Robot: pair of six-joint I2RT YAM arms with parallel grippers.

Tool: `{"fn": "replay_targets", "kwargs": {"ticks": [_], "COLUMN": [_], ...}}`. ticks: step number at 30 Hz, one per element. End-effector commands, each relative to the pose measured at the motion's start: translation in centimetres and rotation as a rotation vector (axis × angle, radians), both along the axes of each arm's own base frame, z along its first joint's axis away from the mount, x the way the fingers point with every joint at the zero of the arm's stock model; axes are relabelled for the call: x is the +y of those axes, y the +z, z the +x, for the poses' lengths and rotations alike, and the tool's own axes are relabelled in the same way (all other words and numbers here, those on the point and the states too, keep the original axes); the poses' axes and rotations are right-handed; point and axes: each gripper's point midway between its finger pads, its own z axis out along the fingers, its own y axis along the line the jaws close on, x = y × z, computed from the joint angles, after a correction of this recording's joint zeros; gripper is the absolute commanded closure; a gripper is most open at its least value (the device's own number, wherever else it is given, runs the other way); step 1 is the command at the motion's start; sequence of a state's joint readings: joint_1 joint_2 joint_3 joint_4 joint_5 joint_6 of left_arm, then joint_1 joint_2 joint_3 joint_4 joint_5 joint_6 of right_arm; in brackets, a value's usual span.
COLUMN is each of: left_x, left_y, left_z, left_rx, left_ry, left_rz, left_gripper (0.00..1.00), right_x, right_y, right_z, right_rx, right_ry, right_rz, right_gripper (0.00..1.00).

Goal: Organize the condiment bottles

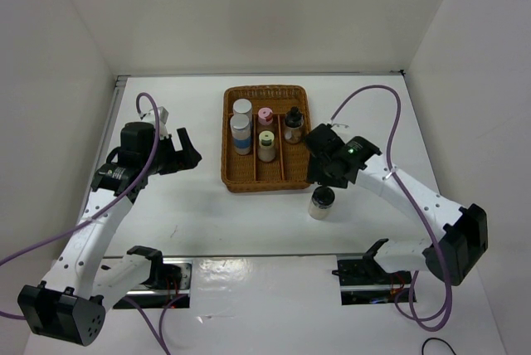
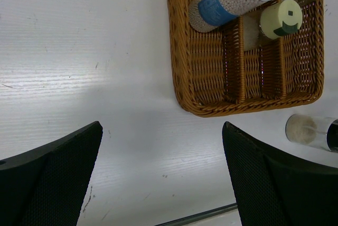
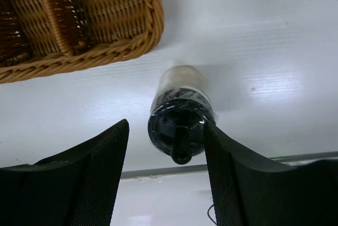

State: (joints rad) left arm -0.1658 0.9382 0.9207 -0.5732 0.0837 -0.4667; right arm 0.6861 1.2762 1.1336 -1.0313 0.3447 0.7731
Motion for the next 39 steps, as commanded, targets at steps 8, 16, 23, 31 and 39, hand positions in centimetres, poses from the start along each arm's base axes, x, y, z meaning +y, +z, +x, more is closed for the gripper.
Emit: {"fn": "replay_targets", "kwargs": {"ticks": [8, 16, 23, 31, 39], "left_x": [0.0, 0.0, 0.0, 0.0, 0.0], "left_y": [0.5, 0.5, 0.5, 0.5, 0.8], "left_z": [0.4, 0.4, 0.4, 0.4, 0.3], "left_rx": [-0.039, -0.039, -0.039, -0.039, -0.048], "left_ry": [-0.017, -0.017, -0.017, -0.017, -0.017], "left_rz": [0.009, 0.009, 0.009, 0.009, 0.007], "left_gripper": [0.00, 0.00, 0.00, 0.00, 0.00], "right_x": [-1.8, -1.6, -1.0, -0.4, -0.5], "right_y": [0.7, -0.2, -0.5, -1.3, -1.7], "right_z": [-1.6, -2.1, -2.5, -2.8, -2.7], "right_rx": [0.018, 0.041, 0.053, 0.075, 0.077], "right_ry": [-0.084, -0.074, -0.056, -0.043, -0.046], "right_rz": [-0.032, -0.016, 0.000, -0.004, -0.018], "right_gripper": [0.43, 0.53, 0.54, 0.61, 0.66]}}
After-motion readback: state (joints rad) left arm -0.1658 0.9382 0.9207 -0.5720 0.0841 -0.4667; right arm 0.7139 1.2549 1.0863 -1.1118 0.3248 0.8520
